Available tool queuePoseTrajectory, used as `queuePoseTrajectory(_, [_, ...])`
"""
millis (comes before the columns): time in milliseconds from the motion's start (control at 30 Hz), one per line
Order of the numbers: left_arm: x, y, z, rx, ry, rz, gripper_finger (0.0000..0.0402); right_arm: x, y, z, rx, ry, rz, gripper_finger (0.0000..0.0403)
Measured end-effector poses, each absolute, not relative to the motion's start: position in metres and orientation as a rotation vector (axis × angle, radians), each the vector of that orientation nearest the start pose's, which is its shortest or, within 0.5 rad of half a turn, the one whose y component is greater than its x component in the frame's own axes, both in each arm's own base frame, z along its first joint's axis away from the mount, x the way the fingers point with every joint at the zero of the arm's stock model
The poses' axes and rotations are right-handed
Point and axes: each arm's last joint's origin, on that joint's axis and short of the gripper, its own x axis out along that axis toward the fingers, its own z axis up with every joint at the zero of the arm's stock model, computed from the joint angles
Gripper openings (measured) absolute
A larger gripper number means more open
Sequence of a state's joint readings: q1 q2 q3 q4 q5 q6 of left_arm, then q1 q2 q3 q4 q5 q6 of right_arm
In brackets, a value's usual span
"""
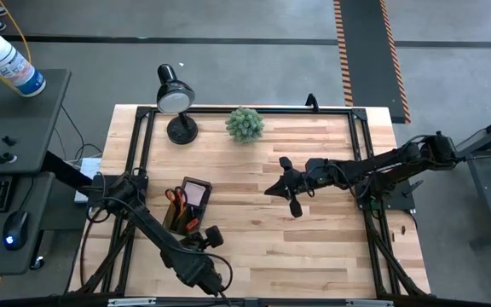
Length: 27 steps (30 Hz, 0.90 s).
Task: Pick and place office supplies into organizer
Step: Put the black binder clip into the desk organizer
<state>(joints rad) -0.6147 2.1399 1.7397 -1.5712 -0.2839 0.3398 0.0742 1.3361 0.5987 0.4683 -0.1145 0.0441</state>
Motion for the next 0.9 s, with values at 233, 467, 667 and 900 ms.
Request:
queuePoseTrajectory(233, [0.316,-0.199,0.197,1.052,1.795,-0.582,0.0000,0.272,0.024,0.214,0.049,0.274,0.181,0.0004])
queuePoseTrajectory(467, [0.326,-0.183,0.197,1.046,1.807,-0.686,0.0000,0.272,0.024,0.214,0.049,0.274,0.182,0.0002])
queuePoseTrajectory(667, [0.331,-0.174,0.197,1.044,1.809,-0.742,0.0000,0.272,0.024,0.214,0.049,0.274,0.182,0.0002])
queuePoseTrajectory(900, [0.333,-0.169,0.197,0.971,1.826,-0.714,0.0000,0.272,0.024,0.214,0.049,0.274,0.182,0.0003])
